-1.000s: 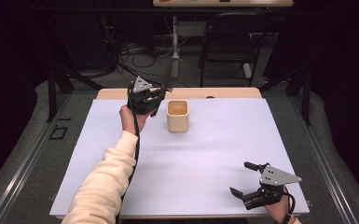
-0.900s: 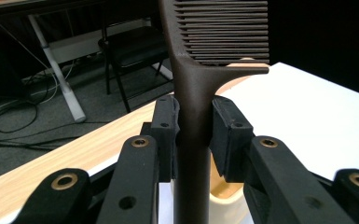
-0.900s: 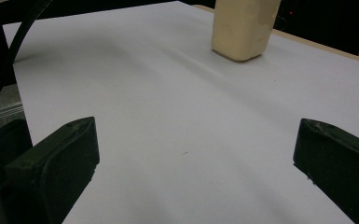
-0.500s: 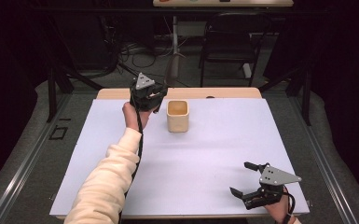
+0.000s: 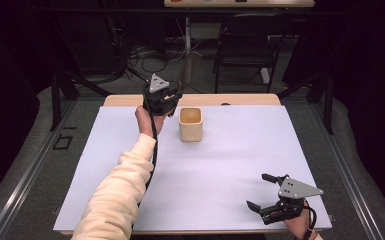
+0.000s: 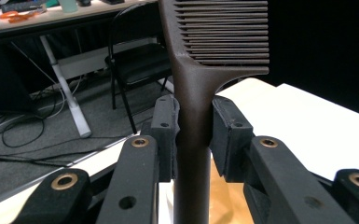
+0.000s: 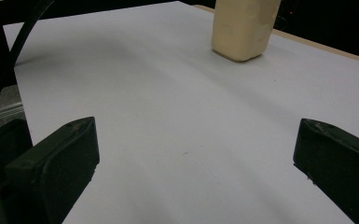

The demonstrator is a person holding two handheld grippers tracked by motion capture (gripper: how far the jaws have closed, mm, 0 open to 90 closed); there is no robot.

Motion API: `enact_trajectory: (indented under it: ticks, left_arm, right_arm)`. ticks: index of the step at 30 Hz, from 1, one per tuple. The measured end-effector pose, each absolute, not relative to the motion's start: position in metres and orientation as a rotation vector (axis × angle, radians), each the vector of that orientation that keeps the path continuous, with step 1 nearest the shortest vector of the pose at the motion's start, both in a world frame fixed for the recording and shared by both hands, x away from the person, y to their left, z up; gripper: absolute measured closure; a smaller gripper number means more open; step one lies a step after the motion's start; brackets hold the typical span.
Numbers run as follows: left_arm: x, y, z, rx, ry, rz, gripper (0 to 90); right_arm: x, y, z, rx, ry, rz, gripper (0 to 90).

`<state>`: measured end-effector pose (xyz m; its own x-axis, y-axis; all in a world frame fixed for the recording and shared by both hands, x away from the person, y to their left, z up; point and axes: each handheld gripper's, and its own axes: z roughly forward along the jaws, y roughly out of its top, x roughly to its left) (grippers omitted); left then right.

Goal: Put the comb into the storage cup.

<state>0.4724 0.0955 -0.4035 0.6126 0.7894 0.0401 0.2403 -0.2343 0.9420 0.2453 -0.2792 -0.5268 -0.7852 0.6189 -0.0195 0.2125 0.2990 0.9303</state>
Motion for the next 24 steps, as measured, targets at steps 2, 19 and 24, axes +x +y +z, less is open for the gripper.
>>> enact_trajectory:
  ticks: [2, 19, 24]
  left_arm:
    - [0.473, 0.094, -0.404, 1.774, 0.839, 0.649, 72.4]
    - [0.478, 0.085, -0.407, 1.712, 0.851, 0.652, 72.3]
    - [0.48, 0.081, -0.411, 1.698, 0.846, 0.643, 72.4]
  right_arm:
    - [0.245, -0.279, -0.527, 0.752, 2.199, 1.486, 0.0]
    - [0.245, -0.28, -0.527, 0.751, 2.199, 1.491, 0.0]
    - [0.246, -0.28, -0.527, 0.752, 2.199, 1.491, 0.0]
